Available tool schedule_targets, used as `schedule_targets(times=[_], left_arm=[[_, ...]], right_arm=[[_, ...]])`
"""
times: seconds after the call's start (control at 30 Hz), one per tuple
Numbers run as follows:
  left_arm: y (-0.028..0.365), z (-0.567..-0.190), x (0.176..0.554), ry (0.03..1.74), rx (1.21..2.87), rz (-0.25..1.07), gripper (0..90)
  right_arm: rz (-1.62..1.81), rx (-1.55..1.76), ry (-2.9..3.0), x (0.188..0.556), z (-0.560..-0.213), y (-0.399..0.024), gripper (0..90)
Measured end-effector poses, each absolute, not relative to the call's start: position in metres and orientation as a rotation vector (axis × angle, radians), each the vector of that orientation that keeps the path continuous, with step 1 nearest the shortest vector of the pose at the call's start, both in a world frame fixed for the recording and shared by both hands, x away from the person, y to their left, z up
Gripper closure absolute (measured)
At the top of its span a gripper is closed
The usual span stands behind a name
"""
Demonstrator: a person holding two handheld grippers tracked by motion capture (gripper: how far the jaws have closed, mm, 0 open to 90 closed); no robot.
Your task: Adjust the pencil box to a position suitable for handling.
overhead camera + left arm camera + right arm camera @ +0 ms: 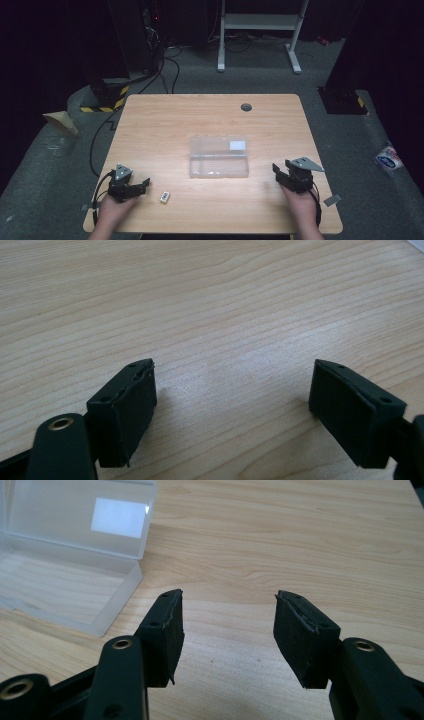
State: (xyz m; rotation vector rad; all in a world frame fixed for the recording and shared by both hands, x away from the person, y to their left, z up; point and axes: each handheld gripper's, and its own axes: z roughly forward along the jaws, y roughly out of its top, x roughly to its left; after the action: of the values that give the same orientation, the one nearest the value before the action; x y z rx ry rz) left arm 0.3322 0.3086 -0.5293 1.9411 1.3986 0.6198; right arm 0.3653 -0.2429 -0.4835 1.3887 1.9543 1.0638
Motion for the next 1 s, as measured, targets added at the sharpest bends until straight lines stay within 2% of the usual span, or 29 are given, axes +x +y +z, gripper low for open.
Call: schedule_targets(times=[0.33,0.87,1.0], left_arm=[[0.308,-0.529,0.331,1.405,1.938,0.632,20.4],[0.308,-0.529,0.328,1.405,1.941,0.631,20.5],[0.309,-0.528,0.327,1.4,1.945,0.622,23.6]], right_arm=[[1.091,1.394,1.922,0.37,-0.471,-0.247,43.0],[0.975,1.437,1.999,0.365,-0.512,-0.253,37.4],[0.944,1.435,2.013,0.363,-0.515,-0.251,36.6]])
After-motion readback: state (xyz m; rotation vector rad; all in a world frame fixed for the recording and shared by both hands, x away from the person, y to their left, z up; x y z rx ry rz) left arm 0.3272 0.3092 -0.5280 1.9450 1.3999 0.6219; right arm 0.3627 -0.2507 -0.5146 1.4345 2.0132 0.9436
